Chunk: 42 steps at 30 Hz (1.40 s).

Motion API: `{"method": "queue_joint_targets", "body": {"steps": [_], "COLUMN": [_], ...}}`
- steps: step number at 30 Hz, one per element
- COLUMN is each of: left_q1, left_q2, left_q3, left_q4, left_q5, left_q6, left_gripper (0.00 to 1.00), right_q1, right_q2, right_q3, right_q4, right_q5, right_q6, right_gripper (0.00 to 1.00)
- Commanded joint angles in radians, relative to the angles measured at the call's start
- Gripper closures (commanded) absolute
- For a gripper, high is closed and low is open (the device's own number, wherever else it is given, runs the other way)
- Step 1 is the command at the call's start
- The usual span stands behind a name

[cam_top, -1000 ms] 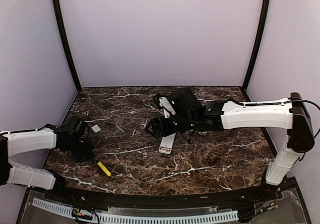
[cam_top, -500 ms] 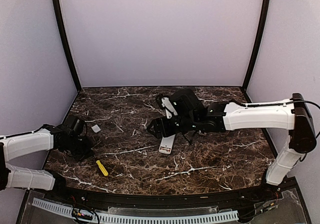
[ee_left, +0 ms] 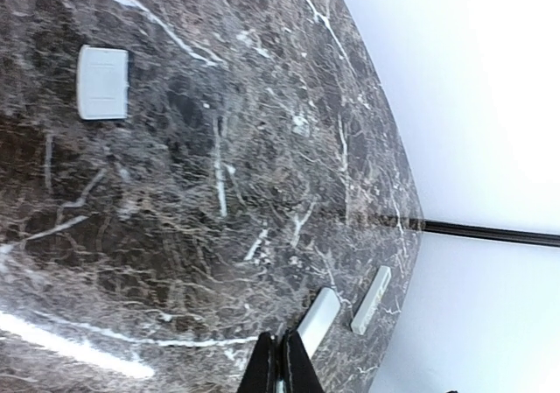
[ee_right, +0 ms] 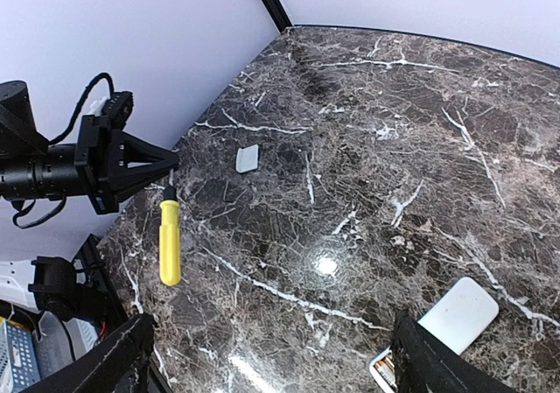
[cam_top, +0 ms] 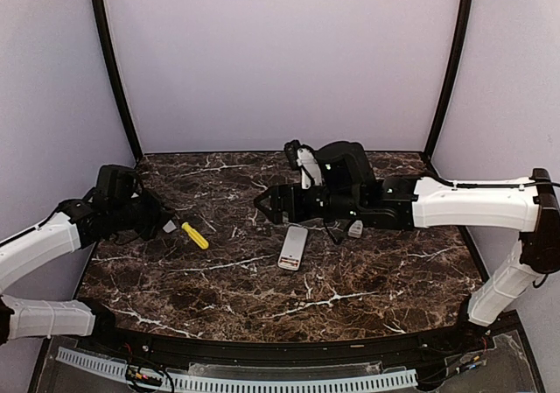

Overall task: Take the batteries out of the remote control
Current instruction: Pick up the screwdriver from the center of the board, then pass from the left arm to the right

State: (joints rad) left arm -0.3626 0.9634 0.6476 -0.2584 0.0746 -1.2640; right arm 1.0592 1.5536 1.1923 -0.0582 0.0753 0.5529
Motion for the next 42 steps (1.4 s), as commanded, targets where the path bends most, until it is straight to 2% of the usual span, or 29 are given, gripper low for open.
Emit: {"method": "queue_joint_targets", "body": {"steps": [1,8,13,22,27,42], "left_q1": [-0.063,-0.154,-0.184,-0.22,-0.233,-0.258], "left_q2": [0.075,0.129,0.178,0.156,0.152,0.166], "left_q3": [0.068,0.091,0.106,0.119,0.122,0.13], "left_q4": [0.173,0.365,0.409,0.409,0.397,0.412], "left_q5": [0.026,-0.014,0.009,-0.032,-0.042,-0.063], "left_q6": [-0.076,-0.167,-0.212,-0.231,-0.24,-0.266], "left_gripper": [1.0,1.0,1.0,1.0,1.0,1.0], "right_q1": [-0.005,0.012,0.08,0.098,0.119,0.132], "right_q2": [-0.022,0.002,0.065,0.145,0.187,0.26], "right_q3": [-0.013,-0.023,0.081,0.112,0.159,0.198], "right_q4": [0.105,0.154,0.063,0.118,0.122,0.153], "right_q5": [-0.019,0.002,0.132,0.142,0.164,0.15], "right_q6": [0.031,0.067,-0.027,-0.019,-0.055,-0.069], "right_gripper": [0.08,0.08,0.1,0.13,0.18,0.4]}}
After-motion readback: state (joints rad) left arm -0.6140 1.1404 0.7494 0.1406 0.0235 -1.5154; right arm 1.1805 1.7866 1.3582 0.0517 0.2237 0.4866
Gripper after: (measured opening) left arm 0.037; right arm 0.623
